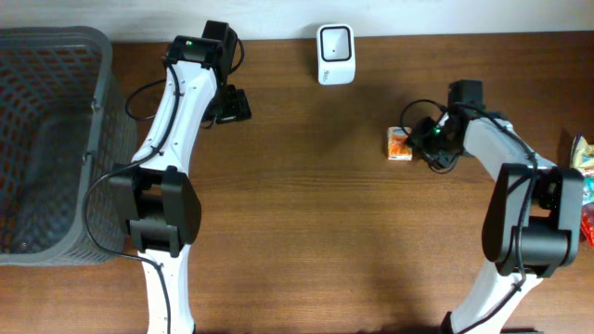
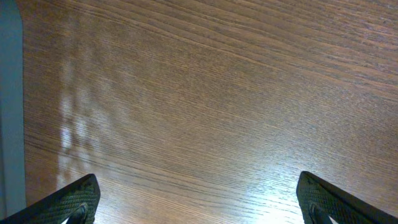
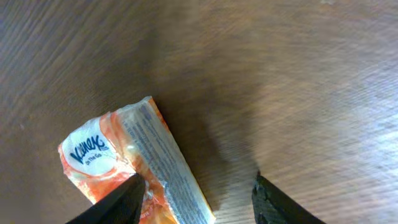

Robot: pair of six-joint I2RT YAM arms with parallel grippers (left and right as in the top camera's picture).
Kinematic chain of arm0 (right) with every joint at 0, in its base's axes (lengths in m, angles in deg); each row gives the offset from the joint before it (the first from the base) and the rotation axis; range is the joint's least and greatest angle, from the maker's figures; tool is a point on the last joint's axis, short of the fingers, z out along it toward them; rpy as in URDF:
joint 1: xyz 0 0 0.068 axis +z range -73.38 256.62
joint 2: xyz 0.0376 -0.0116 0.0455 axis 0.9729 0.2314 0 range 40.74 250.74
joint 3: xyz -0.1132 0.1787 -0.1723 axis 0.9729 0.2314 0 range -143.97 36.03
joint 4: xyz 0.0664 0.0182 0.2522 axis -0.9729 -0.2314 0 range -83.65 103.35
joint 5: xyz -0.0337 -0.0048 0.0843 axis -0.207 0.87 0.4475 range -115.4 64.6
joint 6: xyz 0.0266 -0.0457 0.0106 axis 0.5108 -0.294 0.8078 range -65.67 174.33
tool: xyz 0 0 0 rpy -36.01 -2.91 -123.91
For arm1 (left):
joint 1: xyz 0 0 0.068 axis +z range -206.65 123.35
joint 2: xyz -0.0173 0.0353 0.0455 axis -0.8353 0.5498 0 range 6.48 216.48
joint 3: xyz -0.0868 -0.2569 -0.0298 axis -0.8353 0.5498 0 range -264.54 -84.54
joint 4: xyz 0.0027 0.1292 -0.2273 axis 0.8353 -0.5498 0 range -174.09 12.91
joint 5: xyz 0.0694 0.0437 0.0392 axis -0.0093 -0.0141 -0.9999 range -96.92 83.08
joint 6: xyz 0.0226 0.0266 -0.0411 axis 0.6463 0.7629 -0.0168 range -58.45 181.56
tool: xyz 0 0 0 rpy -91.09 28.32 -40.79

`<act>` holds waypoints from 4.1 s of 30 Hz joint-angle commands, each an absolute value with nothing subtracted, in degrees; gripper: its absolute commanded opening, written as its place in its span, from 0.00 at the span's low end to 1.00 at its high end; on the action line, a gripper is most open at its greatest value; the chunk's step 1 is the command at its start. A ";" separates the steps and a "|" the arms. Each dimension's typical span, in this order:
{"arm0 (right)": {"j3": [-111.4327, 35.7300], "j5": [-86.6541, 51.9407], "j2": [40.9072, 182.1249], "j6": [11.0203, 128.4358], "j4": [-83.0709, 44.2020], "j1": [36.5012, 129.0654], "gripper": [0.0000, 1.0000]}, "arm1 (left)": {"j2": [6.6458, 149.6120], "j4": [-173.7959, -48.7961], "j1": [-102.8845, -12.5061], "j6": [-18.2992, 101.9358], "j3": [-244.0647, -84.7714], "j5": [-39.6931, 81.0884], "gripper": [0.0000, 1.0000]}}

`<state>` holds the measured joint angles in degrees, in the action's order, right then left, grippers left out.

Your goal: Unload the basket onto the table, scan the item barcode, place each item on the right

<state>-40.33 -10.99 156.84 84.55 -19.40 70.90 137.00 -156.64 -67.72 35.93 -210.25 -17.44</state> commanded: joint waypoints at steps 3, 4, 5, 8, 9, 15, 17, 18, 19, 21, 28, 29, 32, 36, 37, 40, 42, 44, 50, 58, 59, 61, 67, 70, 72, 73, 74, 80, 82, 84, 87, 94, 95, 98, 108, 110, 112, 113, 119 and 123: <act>-39.13 -14.68 158.87 81.53 -19.16 72.15 0.31 | 136.98 -156.70 -67.39 35.25 -210.14 -17.22 0.99; -39.13 -14.15 158.87 81.53 -19.20 72.17 0.22 | 136.98 -156.70 -67.39 35.25 -210.14 -17.22 0.99; -39.13 -12.89 158.87 81.53 -19.23 72.15 0.09 | 137.00 -156.70 -67.39 35.25 -210.14 -17.22 0.99; -39.33 -8.12 158.80 81.53 -19.18 71.91 0.04 | 136.98 -156.68 -67.39 35.25 -210.14 -17.22 0.99; -39.81 -5.19 158.74 81.47 -19.20 71.56 0.04 | 137.00 -156.70 -67.39 35.25 -210.14 -17.22 0.99; -46.06 18.85 158.74 77.75 -18.99 70.60 0.04 | 137.00 -156.68 -67.39 35.25 -210.14 -17.22 0.99; -46.78 27.92 158.74 77.03 -16.80 70.64 0.04 | 136.98 -156.70 -67.39 35.25 -210.14 -17.22 0.99; -46.78 31.40 158.74 77.07 -15.66 70.64 0.04 | 137.00 -156.68 -67.39 35.25 -210.14 -17.22 0.99; -46.78 31.05 158.74 77.27 -15.58 70.64 0.04 | 136.98 -156.68 -67.39 35.25 -210.14 -17.22 0.99; -46.78 19.09 158.74 77.27 -19.29 70.66 0.24 | 136.98 -156.68 -67.39 35.25 -210.14 -17.22 0.99; -46.30 -7.69 159.28 77.03 -26.29 72.22 0.58 | 136.98 -156.70 -67.39 35.25 -210.14 -17.22 0.99; -46.26 -7.64 159.31 77.01 -25.65 72.94 0.58 | 136.98 -156.68 -67.39 35.25 -210.14 -17.22 0.99; -46.26 -8.06 159.31 73.60 -23.27 76.65 0.61 | 136.98 -156.68 -67.39 35.25 -210.14 -17.22 0.99; -46.26 -16.47 159.44 74.23 -23.58 80.00 0.61 | 136.98 -156.70 -67.39 35.25 -210.14 -17.22 0.99; -46.26 -16.89 159.46 74.30 -23.69 79.97 0.61 | 136.98 -156.68 -67.39 35.25 -210.14 -17.22 0.99; -46.26 -16.80 159.87 74.27 -23.71 79.95 0.59 | 137.00 -156.68 -67.39 35.25 -210.14 -17.22 0.99; -46.26 -15.40 161.21 74.23 -23.23 80.04 0.54 | 136.98 -156.70 -67.39 35.25 -210.14 -17.22 0.99; -46.26 -12.27 162.83 74.25 -21.72 80.04 0.45 | 136.98 -156.68 -67.39 35.25 -210.14 -17.22 0.99; -46.80 -6.83 162.83 74.30 -21.35 79.12 0.04 | 137.00 -156.70 -67.39 35.25 -210.14 -17.22 0.99; -49.75 36.77 162.63 73.55 -19.84 70.18 0.04 | 136.98 -156.70 -67.39 35.25 -210.14 -17.22 0.99; -49.75 39.88 162.63 73.55 -19.05 70.20 0.04 | 136.98 -156.68 -67.39 35.25 -210.14 -17.22 0.99; -49.82 46.13 162.63 73.62 -16.34 70.58 0.04 | 136.98 -156.68 -67.39 35.25 -210.14 -17.22 0.99; -49.82 63.18 162.63 74.41 -1.50 73.66 0.04 | 136.98 -156.70 -67.39 35.25 -210.14 -17.22 0.99; -49.82 63.15 162.63 75.15 -0.67 74.03 0.04 | 136.98 -156.68 -67.39 35.25 -210.14 -17.22 0.99; -49.82 63.52 162.63 75.15 -0.63 74.03 0.04 | 136.98 -156.70 -67.39 35.25 -210.14 -17.22 0.99; -49.82 63.50 162.63 75.15 -0.63 74.03 0.04 | 136.98 -156.68 -67.39 35.25 -210.14 -17.22 0.99; -49.82 63.52 162.63 75.19 -0.63 74.03 0.04 | 136.98 -156.70 -67.39 35.25 -210.14 -17.22 0.99; -49.82 63.00 162.63 77.60 -0.52 74.03 0.04 | 136.98 -156.68 -67.39 35.25 -210.14 -17.22 0.99; -49.82 58.50 162.63 88.66 4.09 74.03 0.04 | 137.00 -156.70 -67.39 35.25 -210.14 -17.22 0.99; -49.84 55.28 162.61 102.60 17.27 74.03 0.04 | 136.98 -156.68 -67.39 35.25 -210.14 -17.22 0.99; -50.41 46.63 162.61 117.33 32.79 74.14 0.04 | 136.98 -156.68 -67.39 35.25 -210.14 -17.22 0.99; -59.68 21.56 162.61 108.26 17.95 76.91 0.04 | 136.98 -156.70 -67.39 35.25 -210.14 -17.22 0.99; -62.17 15.90 162.61 103.23 10.30 77.44 0.04 | 136.98 -156.70 -67.39 35.25 -210.14 -17.22 0.99; -68.99 0.42 162.61 92.24 -5.96 79.19 0.04 | 136.98 -156.70 -67.39 35.25 -210.14 -17.22 0.99; -75.63 -55.40 164.49 45.47 -2.79 93.05 0.04 | 136.98 -156.68 -67.39 35.25 -210.14 -17.22 0.99; -75.63 -55.68 165.58 39.54 1.80 94.49 0.04 | 136.98 -156.68 -67.39 35.25 -210.14 -17.22 0.99; -75.63 -55.53 167.33 35.33 5.38 95.27 0.04 | 136.98 -156.70 -67.39 35.25 -210.14 -17.22 0.99; -75.63 -54.28 168.38 32.86 5.71 95.49 0.04 | 136.98 -156.70 -67.39 35.25 -210.14 -17.22 0.99; -75.63 -53.43 171.76 30.19 5.76 96.17 0.04 | 136.98 -156.70 -67.39 35.25 -210.14 -17.22 0.99; -75.63 -53.63 171.74 33.77 5.86 96.21 0.04 | 136.98 -156.70 -67.39 35.25 -210.14 -17.22 0.99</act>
<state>-74.76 -52.78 171.96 31.41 5.73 95.58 137.00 -156.64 -67.72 35.93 -210.21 -17.44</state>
